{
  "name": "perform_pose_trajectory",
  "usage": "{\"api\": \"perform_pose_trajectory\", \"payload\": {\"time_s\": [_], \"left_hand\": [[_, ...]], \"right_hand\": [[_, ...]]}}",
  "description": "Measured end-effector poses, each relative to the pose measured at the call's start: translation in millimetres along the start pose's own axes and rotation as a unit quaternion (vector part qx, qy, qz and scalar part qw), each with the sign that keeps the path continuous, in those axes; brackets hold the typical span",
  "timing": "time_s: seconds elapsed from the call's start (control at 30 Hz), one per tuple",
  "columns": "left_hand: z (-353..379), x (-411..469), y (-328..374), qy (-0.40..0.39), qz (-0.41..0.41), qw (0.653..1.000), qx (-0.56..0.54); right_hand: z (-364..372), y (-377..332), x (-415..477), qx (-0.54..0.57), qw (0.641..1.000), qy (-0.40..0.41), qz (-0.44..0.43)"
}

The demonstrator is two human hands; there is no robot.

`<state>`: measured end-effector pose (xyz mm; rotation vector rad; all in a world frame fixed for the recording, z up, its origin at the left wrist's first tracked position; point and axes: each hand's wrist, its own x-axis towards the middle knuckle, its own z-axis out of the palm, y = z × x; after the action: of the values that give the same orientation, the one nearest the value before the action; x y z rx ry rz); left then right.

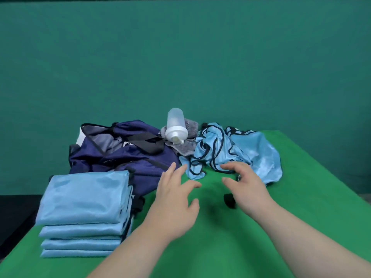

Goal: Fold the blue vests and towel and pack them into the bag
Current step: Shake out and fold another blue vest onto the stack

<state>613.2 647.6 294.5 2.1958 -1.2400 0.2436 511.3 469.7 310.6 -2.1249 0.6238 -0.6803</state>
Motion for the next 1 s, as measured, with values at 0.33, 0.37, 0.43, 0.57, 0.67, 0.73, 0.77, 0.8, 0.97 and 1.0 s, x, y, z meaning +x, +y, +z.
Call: {"api": "perform_pose_trajectory", "payload": {"time_s": [0.33, 0.37, 0.43, 0.57, 0.67, 0.73, 0.77, 0.8, 0.97, 1.0], "left_hand": [[97.3, 24.2, 17.5, -0.043, -0.036, 0.996, -0.064], [101.1, 23.8, 14.6, -0.042, -0.038, 0.996, -0.068], [105.4, 24.9, 9.2, -0.024, -0.038, 0.995, -0.087], [111.6, 22.2, 5.7, -0.022, -0.02, 0.995, -0.095], [112.1, 19.8, 5.5, -0.013, 0.0, 0.994, -0.112], [111.7, 18.1, 5.9, -0.01, 0.008, 0.993, -0.116], [111.0, 16.9, 6.5, -0.011, 0.011, 0.993, -0.12], [108.7, 15.6, 8.5, -0.01, 0.014, 0.992, -0.127], [97.8, -0.5, 13.7, -0.022, -0.019, 0.987, -0.156], [95.3, -6.0, 14.8, -0.029, -0.019, 0.988, -0.152]], "right_hand": [[-49.6, 89.2, 31.5, -0.3, 0.952, -0.02, 0.059], [-49.5, 94.6, 31.9, -0.313, 0.948, -0.013, 0.05], [-49.1, 102.9, 32.2, -0.342, 0.939, 0.022, 0.028], [-45.0, 110.8, 19.5, -0.332, 0.936, 0.109, -0.032], [-44.2, 109.9, 2.7, -0.285, 0.944, 0.144, -0.076], [-45.1, 105.9, -9.2, -0.256, 0.948, 0.154, -0.112], [-44.9, 102.8, -16.0, -0.249, 0.947, 0.155, -0.134], [-44.1, 99.0, -23.5, -0.245, 0.945, 0.151, -0.157], [-33.6, 87.2, -67.6, -0.246, 0.931, 0.098, -0.252], [-31.1, 85.9, -75.3, -0.252, 0.928, 0.08, -0.263]]}}
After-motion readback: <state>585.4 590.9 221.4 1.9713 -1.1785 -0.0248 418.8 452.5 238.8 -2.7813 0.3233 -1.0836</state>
